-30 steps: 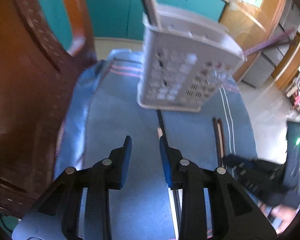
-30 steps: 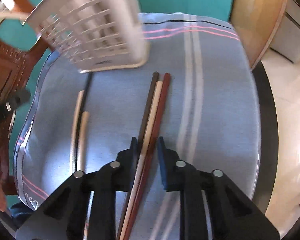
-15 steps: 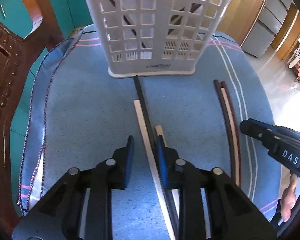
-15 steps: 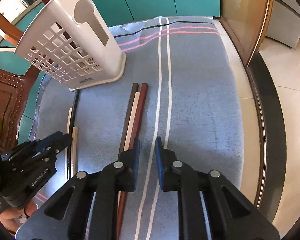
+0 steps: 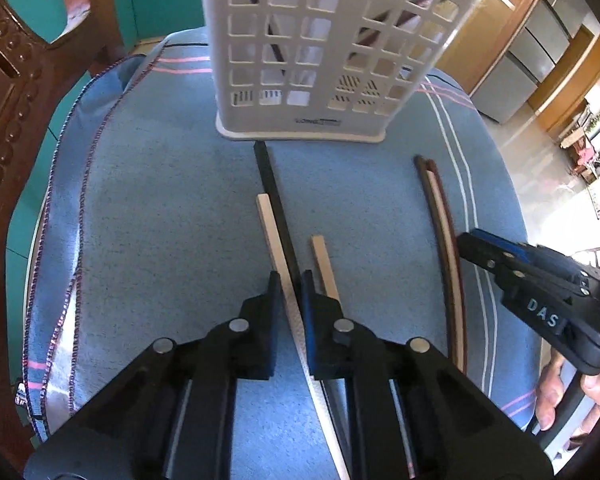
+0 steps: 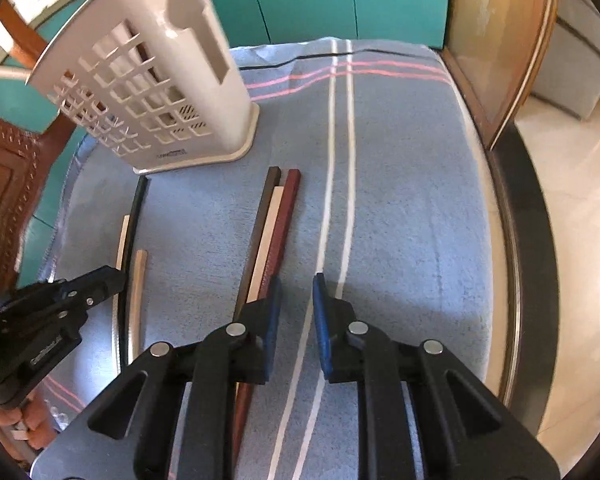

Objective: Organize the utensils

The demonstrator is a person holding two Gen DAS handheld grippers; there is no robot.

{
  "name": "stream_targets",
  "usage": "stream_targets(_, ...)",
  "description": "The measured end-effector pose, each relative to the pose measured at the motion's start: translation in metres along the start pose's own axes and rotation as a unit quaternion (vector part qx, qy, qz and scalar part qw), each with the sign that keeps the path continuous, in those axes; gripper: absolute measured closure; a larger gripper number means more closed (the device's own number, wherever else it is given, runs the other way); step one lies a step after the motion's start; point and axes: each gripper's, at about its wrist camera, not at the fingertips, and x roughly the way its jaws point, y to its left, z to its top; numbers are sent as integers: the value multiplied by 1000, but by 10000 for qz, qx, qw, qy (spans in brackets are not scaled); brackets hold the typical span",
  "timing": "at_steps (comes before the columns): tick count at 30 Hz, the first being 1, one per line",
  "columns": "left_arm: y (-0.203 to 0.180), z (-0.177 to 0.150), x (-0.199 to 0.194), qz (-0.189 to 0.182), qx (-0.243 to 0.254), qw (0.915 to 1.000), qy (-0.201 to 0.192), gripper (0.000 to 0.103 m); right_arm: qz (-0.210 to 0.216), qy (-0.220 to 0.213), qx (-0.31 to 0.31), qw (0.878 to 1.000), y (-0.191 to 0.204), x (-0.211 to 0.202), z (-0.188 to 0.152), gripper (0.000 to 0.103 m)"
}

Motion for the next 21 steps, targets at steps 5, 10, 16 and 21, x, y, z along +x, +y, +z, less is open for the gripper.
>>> stream_targets(5, 0, -5, -4, -204, 28, 9998, 56, 97, 235, -4, 79, 9997, 3, -1, 1, 84)
stream_targets(10, 2, -14, -26, -249, 59, 9996, -102, 98, 471, -69, 43, 9989, 7, -5, 1, 73)
stream_targets(16, 8, -9, -23, -146, -27, 9999, -66, 98, 404, -12, -149, 9991, 25, 4, -3, 84)
stream_targets(21, 16, -11, -27, -116, -55, 9999, -73, 98, 536, -140, 123, 9984, 14, -11, -1, 97)
